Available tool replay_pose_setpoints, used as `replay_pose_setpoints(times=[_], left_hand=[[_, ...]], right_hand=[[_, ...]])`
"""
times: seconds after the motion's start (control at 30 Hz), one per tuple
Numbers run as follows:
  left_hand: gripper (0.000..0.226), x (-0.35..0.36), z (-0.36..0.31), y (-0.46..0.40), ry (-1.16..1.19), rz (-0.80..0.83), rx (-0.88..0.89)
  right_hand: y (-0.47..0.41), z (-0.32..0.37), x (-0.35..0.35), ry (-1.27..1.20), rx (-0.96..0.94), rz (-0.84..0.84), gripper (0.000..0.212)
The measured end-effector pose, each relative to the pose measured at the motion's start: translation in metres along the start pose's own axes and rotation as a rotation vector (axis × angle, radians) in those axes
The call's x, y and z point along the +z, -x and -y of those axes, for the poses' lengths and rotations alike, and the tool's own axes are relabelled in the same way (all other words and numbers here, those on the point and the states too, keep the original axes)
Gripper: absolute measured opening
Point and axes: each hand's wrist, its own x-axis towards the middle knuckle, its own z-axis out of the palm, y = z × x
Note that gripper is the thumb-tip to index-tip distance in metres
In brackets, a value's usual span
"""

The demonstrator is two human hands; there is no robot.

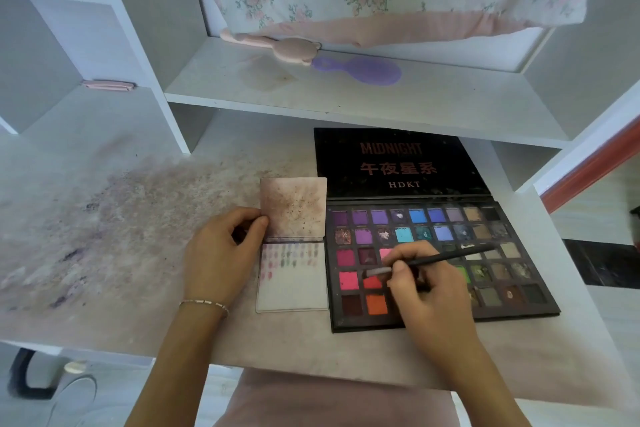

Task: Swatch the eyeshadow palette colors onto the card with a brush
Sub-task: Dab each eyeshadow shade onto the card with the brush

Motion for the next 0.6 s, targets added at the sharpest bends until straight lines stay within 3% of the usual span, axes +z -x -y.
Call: replay_pose_setpoints(times=[0.27,0.6], left_hand=[[0.008,-0.001,0.000,0.001,-0.014,0.003,-0.001],[0.009,-0.002,0.000,0.000,-0.008,0.002,0.012]], right_hand=[[-0.004,0.018,0.039,-0.059,0.048,0.231,0.017],[-0.008,0.026,0.054,-0.044,0.072,0.303,0.014]])
